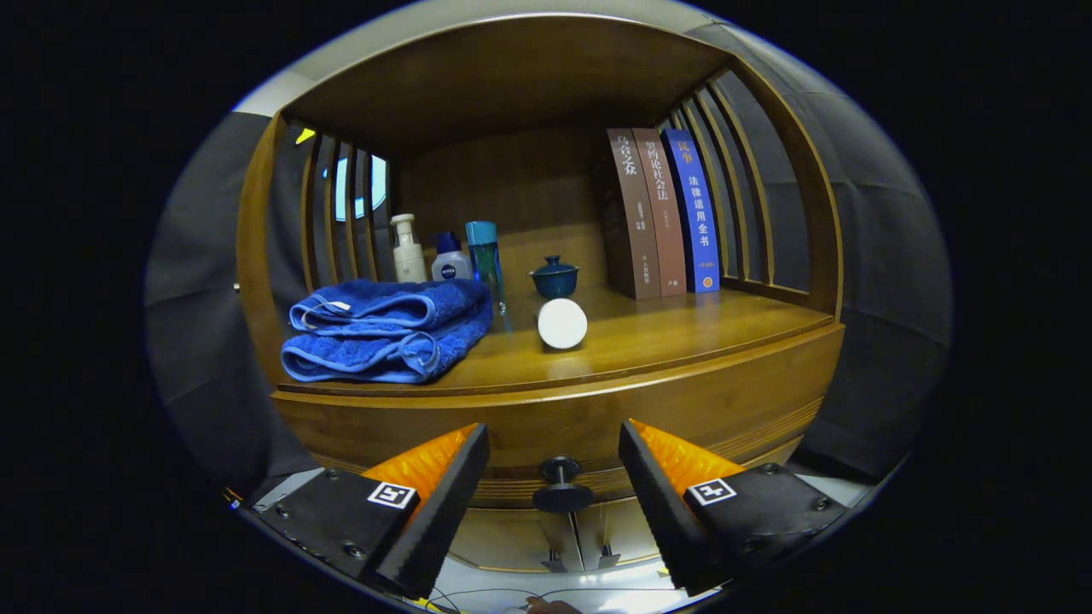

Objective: Pull open the drawer, take out the items inside it, and place them on the countertop above the cabinet.

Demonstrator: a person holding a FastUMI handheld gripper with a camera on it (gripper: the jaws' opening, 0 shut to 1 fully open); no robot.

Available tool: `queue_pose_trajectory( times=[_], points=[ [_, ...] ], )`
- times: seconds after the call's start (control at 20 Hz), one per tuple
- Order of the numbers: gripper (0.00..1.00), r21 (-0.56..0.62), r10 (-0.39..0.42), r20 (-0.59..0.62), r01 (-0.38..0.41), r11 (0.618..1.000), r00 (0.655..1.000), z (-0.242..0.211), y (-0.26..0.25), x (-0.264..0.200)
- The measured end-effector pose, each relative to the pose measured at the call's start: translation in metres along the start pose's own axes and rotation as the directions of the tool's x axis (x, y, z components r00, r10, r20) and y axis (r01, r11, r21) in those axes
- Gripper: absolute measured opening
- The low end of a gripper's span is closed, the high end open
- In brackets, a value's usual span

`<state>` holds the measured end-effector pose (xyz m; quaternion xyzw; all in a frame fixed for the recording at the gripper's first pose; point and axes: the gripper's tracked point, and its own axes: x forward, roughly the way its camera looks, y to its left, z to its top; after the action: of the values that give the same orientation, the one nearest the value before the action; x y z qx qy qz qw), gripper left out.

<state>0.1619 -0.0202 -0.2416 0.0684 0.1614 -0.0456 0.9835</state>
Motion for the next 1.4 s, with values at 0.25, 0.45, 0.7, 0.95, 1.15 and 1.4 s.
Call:
queue_pose_trajectory(
  times=[0.25,0.45,0.7,0.95,1.15,1.4],
  points=[
    [1.0,-0.009,0.017,0.105,-0.016,1.0,0.994,0.064,0.005,-0.038],
    [0.99,-0.037,0.036,0.202,-0.029,0.999,0.979,0.118,0.011,-0.084],
    [0.99,-0.071,0.058,0.293,-0.039,0.997,0.954,0.174,0.018,-0.152],
    [0.99,-0.073,0.066,0.33,-0.044,0.996,0.942,0.203,0.019,-0.21],
    [0.98,-0.087,0.073,0.348,-0.045,0.995,0.935,0.213,0.022,-0.239],
    [0.99,-0.11,0.092,0.358,-0.055,0.992,0.929,0.215,0.028,-0.251]
  ],
)
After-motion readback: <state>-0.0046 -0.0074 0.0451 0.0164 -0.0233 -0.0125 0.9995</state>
